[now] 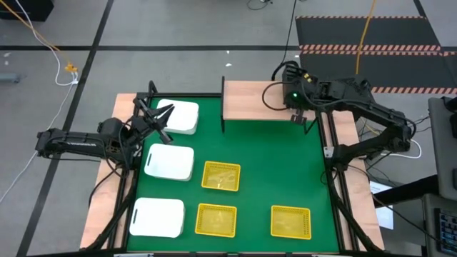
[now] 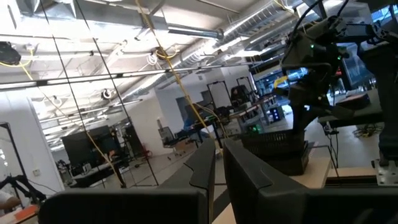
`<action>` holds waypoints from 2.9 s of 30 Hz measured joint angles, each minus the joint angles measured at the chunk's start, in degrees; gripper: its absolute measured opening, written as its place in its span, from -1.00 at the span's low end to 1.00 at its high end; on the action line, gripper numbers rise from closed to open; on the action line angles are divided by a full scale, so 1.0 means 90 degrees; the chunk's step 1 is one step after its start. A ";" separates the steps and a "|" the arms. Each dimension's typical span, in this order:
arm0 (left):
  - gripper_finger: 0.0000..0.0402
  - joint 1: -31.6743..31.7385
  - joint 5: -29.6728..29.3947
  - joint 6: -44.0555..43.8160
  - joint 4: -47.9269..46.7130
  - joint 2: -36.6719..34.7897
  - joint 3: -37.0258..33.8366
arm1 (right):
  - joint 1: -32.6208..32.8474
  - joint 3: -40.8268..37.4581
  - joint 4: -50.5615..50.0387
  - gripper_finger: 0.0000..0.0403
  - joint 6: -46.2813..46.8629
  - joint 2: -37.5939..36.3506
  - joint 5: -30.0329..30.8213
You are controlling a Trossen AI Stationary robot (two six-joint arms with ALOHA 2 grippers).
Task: Stack baskets on shelf by color
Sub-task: Stack the black bin into the stacked black bins on the shelf, then put the bottom right yellow bin on the shelf
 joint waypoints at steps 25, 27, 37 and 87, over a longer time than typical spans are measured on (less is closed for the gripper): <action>-0.81 0.0001 0.0000 0.0047 -0.0016 -0.0002 0.0000 | -0.0324 0.0000 -0.0615 -0.67 -0.0254 0.0662 0.0031; -0.81 0.0001 0.0000 0.0112 -0.0016 0.0000 0.0000 | -0.0324 0.0000 -0.0614 -0.56 -0.0213 0.0662 0.0031; -0.81 0.0001 0.0000 0.0146 -0.0021 0.0000 0.0000 | -0.0168 0.0000 0.0326 -0.26 -0.0117 0.0077 0.0529; -0.81 0.0000 -0.0002 -0.0192 -0.0125 -0.0002 0.0002 | 0.6318 -0.2497 0.4306 -0.31 0.0882 0.1839 -0.3310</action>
